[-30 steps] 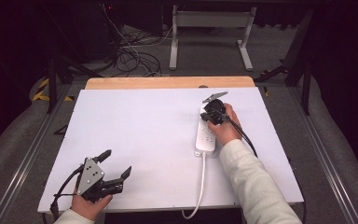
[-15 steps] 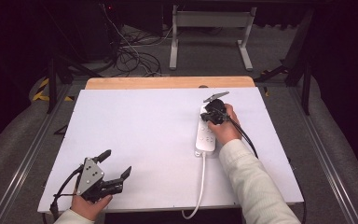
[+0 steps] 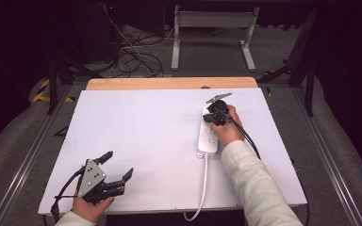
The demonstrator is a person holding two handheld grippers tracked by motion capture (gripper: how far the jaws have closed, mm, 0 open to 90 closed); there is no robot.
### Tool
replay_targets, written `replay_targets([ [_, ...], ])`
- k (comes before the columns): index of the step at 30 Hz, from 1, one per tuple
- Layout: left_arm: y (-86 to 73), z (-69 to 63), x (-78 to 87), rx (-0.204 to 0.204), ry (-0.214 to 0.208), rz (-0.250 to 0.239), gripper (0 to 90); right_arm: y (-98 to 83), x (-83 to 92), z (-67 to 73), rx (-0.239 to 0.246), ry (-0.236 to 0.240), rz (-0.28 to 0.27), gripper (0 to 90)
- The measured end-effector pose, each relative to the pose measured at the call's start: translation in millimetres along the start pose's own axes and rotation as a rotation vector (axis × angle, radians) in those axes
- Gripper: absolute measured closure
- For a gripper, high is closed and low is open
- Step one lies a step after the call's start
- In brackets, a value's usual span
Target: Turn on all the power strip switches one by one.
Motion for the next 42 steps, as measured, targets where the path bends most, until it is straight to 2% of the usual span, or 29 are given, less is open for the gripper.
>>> replay_targets([
  [2, 0.0, 0.2, 0.0, 0.002, 0.001, 0.0, 16.5, -0.4, -0.6, 0.5, 0.013, -0.007, 0.005, 90.0],
  [5, -0.5, -0.1, -0.2, 0.002, 0.0, 0.003, 16.5, 0.5, -0.6, 0.9, 0.007, -0.014, 0.01, 90.0],
  [8, -0.1, 1.0, -0.2, 0.004, 0.002, 0.0, 16.5, 5.3, 2.6, 3.6, 0.056, -0.041, 0.03, 90.0],
  [11, -0.4, 1.3, -0.7, 0.004, 0.002, 0.004, 16.5, 12.7, 11.8, 2.3, 0.069, -0.062, -0.049, 90.0],
  [14, -0.6, 0.4, -1.8, 0.003, 0.001, 0.006, 16.5, 21.8, 22.1, -0.9, 0.059, -0.046, -0.125, 90.0],
  [17, -0.8, 0.3, -1.8, 0.003, 0.001, 0.007, 16.5, 27.7, 30.8, -4.6, 0.06, -0.045, -0.141, 90.0],
  [20, -0.7, 0.6, -1.4, 0.003, 0.002, 0.007, 16.5, 32.2, 36.0, -9.2, 0.04, -0.043, -0.17, 90.0],
  [25, -1.1, 1.2, -1.8, 0.006, 0.003, 0.009, 16.5, 32.6, 33.3, -17.5, 0.028, -0.048, -0.171, 90.0],
  [31, -1.3, 3.0, -2.3, 0.011, 0.01, 0.009, 16.5, 27.6, 20.2, -27.0, -0.004, -0.048, -0.152, 90.0],
  [33, -1.8, 3.2, -2.7, 0.014, 0.01, 0.013, 16.5, 25.5, 16.9, -28.9, -0.021, -0.044, -0.147, 90.0],
  [36, -2.0, 3.6, -3.6, 0.012, 0.013, 0.015, 16.5, 22.5, 10.9, -30.4, -0.016, -0.051, -0.126, 90.0],
  [42, -2.2, 3.9, -3.4, 0.01, 0.016, 0.017, 16.5, 20.2, 3.7, -31.5, -0.028, -0.048, -0.122, 90.0],
])
Point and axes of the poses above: each handheld gripper's, and its own axes: x roughly backward along the jaws, y roughly out of its top, z roughly to its left, the point moved 7 cm from there along -x, roughly forward along the jaws, and after that the axes turned 12 degrees about x, right-handed, at the moved point
